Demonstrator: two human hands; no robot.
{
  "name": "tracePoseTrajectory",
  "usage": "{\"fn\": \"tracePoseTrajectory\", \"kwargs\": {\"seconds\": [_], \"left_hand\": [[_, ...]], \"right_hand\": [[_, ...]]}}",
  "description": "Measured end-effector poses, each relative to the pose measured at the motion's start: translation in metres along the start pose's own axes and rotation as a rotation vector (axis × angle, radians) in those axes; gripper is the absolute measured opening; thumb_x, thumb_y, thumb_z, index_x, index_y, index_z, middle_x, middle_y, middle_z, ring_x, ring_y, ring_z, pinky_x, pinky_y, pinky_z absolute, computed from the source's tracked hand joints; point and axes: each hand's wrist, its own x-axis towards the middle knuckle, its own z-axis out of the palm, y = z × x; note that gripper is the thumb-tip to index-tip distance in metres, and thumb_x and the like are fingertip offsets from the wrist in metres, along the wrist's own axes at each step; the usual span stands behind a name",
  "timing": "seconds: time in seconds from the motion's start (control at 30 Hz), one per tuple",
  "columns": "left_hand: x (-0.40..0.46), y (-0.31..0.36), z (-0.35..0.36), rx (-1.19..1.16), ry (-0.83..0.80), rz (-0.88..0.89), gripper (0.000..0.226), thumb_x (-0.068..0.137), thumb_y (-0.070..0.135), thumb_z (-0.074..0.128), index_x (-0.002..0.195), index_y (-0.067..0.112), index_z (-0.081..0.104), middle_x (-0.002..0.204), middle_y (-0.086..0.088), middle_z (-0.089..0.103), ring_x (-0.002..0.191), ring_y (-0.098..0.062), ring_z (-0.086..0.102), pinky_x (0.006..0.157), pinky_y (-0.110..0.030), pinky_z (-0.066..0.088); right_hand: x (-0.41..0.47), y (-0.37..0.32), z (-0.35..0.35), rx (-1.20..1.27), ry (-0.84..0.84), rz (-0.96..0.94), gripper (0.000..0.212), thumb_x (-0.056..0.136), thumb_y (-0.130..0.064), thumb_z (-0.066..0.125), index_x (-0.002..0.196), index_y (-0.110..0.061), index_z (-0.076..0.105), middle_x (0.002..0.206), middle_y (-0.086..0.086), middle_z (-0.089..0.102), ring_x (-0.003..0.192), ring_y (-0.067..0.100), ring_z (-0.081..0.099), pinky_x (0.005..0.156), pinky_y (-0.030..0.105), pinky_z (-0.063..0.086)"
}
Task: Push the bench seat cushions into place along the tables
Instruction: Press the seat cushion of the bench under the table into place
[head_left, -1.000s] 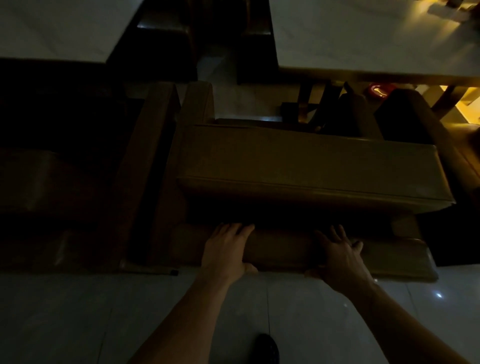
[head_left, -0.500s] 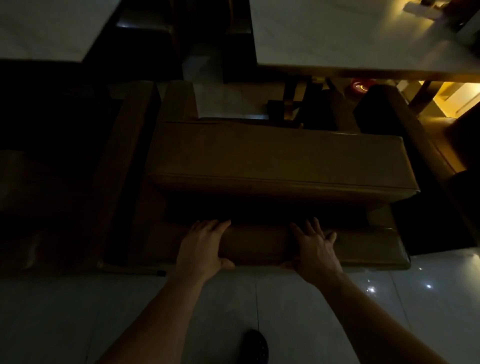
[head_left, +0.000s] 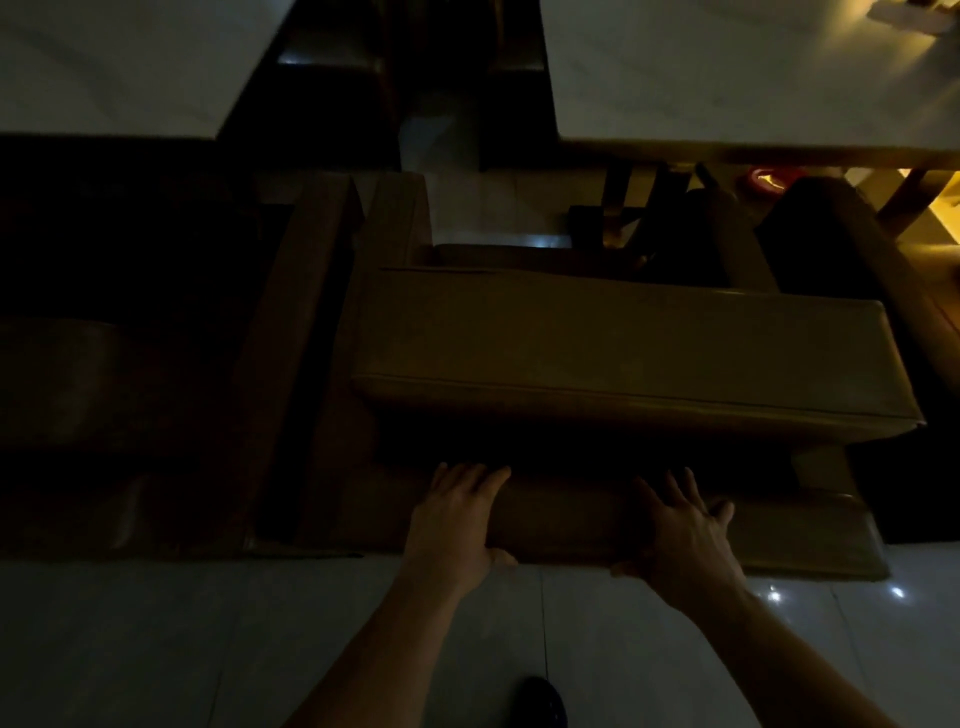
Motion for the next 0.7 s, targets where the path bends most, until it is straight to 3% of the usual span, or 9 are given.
{"fn": "tracePoseTrajectory", "kwargs": {"seconds": [0.1,0.53,0.7], "left_hand": [[0.000,0.000,-0.002,-0.006,-0.011,-0.013,0.104,0.066,0.057,0.079,0.150,0.040,0.021,0.155,0.009,0.028,0.144,-0.019,0.020,0.118,-0.039,0.015],[0.001,0.002,0.001,0.043,-0.024,-0.011,0.108,0.063,0.059,0.079,0.151,0.037,0.020,0.156,0.006,0.029,0.143,-0.019,0.022,0.122,-0.040,0.005],[-0.003,0.007,-0.002,0.119,-0.087,-0.017,0.110,0.071,0.058,0.075,0.154,0.034,0.006,0.163,0.001,0.013,0.149,-0.023,0.004,0.121,-0.044,-0.001]], "right_hand": [[-0.001,-0.002,-0.003,0.004,-0.022,0.011,0.122,0.070,-0.064,0.076,0.158,-0.032,-0.001,0.165,0.006,-0.011,0.149,0.036,-0.017,0.115,0.072,0.007],[-0.003,-0.005,-0.005,-0.002,-0.060,0.028,0.123,0.070,-0.067,0.074,0.157,-0.033,-0.008,0.165,0.006,-0.016,0.149,0.036,-0.020,0.115,0.073,0.006],[-0.011,-0.007,-0.005,-0.056,-0.055,0.018,0.120,0.076,-0.073,0.063,0.155,-0.028,-0.016,0.164,0.011,-0.019,0.148,0.037,-0.021,0.116,0.071,0.004]]}}
